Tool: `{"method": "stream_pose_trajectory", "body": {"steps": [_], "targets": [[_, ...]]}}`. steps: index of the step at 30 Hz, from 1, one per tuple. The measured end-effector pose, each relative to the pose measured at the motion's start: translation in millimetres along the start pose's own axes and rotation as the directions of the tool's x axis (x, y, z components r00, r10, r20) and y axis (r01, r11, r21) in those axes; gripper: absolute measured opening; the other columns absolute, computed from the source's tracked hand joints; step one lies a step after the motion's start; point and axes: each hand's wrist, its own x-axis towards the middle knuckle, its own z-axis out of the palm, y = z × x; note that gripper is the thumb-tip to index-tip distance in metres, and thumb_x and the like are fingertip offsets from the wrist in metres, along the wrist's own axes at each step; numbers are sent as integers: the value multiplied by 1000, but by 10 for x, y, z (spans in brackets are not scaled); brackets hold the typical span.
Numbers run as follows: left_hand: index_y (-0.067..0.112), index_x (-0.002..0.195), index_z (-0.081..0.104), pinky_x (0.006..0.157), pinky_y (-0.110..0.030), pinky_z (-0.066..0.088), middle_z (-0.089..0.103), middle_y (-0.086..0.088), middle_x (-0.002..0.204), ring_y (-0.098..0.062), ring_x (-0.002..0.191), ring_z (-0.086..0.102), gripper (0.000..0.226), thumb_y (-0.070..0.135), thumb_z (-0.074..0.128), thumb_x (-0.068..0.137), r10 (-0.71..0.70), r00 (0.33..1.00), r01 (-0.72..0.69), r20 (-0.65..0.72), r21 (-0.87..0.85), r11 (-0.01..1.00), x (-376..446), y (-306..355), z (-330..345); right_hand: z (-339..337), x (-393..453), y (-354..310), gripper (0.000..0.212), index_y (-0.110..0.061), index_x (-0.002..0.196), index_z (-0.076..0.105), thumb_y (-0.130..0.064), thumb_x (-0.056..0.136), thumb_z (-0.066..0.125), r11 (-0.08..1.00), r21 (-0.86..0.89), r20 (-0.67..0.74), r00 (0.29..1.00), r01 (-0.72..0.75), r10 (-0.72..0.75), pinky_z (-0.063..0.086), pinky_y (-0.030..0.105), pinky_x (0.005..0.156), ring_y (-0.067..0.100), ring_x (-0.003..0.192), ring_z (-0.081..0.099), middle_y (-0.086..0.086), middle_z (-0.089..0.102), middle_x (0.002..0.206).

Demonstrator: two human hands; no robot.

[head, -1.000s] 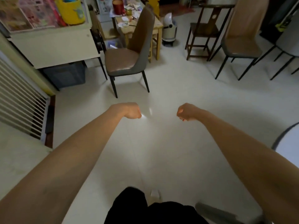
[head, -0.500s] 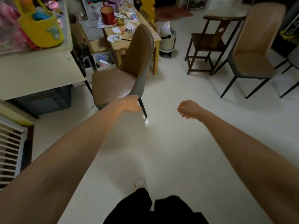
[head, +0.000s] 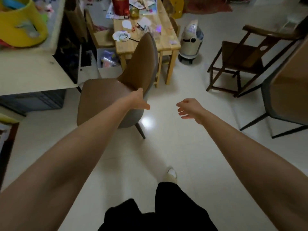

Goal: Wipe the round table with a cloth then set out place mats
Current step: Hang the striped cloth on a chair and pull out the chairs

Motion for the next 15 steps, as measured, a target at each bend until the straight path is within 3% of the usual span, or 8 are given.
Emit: {"method": "stream_pose_trajectory", "body": {"steps": [5,8,12,15], "targets": [[13,139,32,93,-40,52,45,-11,134,-28,118,53,79,33,76,77,-87,988,52,-131,-256,965,810,304,-229,-420,1034,-735,34,-6,124,52,-26,98,54,999,23,71,997,39,-40,52,39,93,27,107,59,16,58,120],[17,137,32,92,-40,52,46,-9,133,-27,117,53,79,34,78,75,-168,977,116,-133,-328,937,1227,365,-348,-388,1623,-1155,41,-10,131,46,-32,98,54,998,-47,152,988,37,-30,52,36,88,25,108,56,12,54,126],[12,151,11,98,-40,49,39,-14,146,-29,125,49,99,36,75,80,-208,974,169,-90,-322,932,1751,408,-559,-231,2283,-1607,62,-12,139,39,-48,92,57,997,-59,184,982,57,-45,51,37,82,27,114,55,9,50,134],[8,153,-4,102,-37,44,30,-16,153,-30,132,43,106,36,71,84,-271,962,257,15,-367,894,2170,475,-791,-119,2813,-1893,76,-13,142,37,-59,85,59,992,-120,246,969,48,-17,51,45,92,29,114,56,8,49,136]]}}
